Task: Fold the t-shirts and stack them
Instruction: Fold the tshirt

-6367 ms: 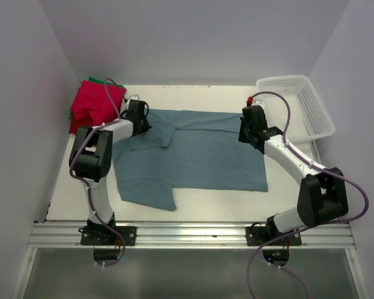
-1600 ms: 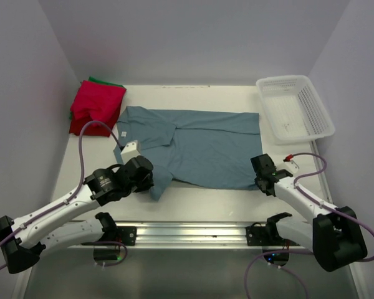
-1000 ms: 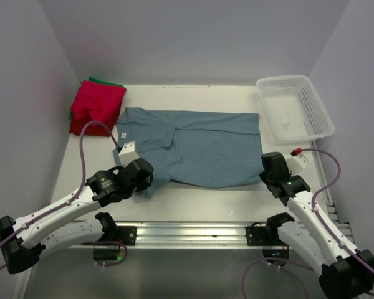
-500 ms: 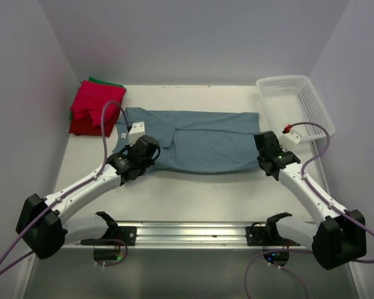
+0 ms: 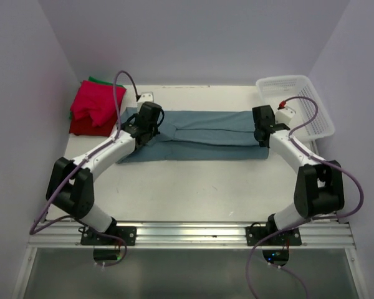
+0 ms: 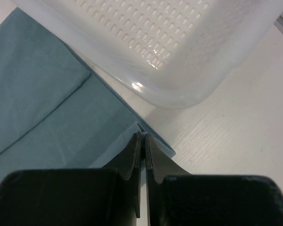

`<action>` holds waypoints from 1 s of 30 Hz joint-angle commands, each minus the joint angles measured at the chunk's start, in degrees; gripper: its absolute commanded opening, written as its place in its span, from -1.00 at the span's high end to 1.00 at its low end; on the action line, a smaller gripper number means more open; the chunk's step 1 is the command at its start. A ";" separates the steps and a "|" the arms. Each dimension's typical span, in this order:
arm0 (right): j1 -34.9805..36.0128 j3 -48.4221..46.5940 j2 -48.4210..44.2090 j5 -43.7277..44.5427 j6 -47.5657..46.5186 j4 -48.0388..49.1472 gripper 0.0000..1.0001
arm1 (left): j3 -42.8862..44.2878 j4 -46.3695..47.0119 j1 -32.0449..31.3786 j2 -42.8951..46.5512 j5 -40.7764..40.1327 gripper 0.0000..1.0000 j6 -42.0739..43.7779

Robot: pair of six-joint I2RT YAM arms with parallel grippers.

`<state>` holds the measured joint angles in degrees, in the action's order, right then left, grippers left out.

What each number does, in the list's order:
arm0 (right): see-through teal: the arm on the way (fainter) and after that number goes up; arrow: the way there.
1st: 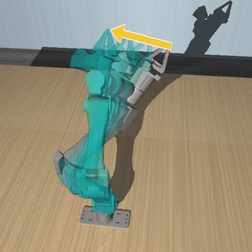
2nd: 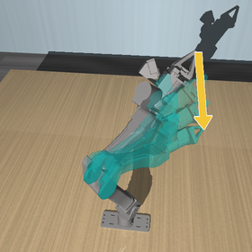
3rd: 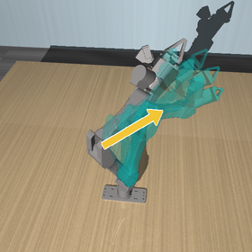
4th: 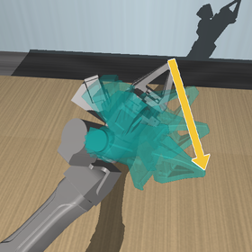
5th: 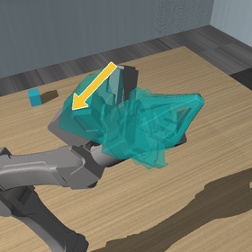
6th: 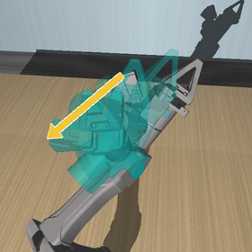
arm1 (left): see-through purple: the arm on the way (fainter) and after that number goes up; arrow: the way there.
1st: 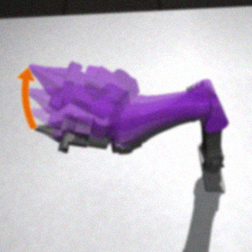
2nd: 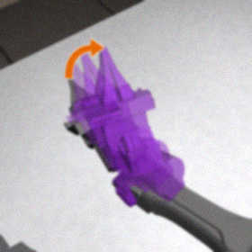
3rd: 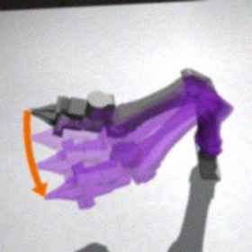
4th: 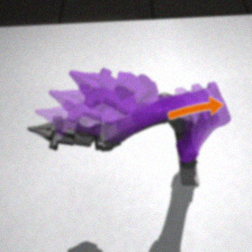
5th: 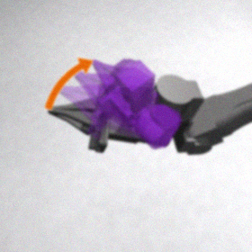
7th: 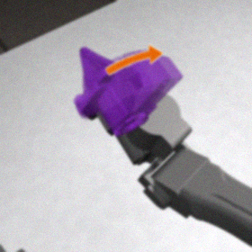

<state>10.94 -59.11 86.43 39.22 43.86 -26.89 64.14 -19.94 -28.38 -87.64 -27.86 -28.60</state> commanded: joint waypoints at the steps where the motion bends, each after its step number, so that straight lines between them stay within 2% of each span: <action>1: -1.01 -6.62 5.65 0.86 -2.19 2.64 1.00 | 7.21 3.42 2.10 -5.07 2.10 1.00 3.99; 7: -2.06 -15.15 17.25 -1.34 -3.78 2.55 1.00 | 13.19 4.56 4.74 -13.25 4.91 1.00 4.87; 11: -2.59 -18.84 22.53 -2.74 -4.13 2.37 1.00 | 14.26 4.56 5.61 -15.90 5.44 1.00 5.13; 27: -3.47 -24.38 28.88 -1.96 -5.88 3.60 1.00 | 14.44 9.83 10.10 -21.52 7.82 1.00 5.05; 28: -3.64 -24.47 28.97 -2.04 -6.24 4.13 0.89 | 14.35 10.36 10.27 -21.70 7.56 0.93 5.05; 29: -3.56 -24.38 28.79 -2.31 -7.54 4.65 0.67 | 14.35 11.15 10.71 -21.79 7.29 0.74 4.61; 30: -3.56 -24.12 28.62 -3.00 -8.17 5.27 0.23 | 13.65 11.94 10.89 -21.44 7.03 0.14 4.52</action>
<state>7.79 -81.43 115.18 35.16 38.37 -24.32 76.75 -13.91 -18.85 -108.95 -19.84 -23.94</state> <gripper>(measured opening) 0.299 0.211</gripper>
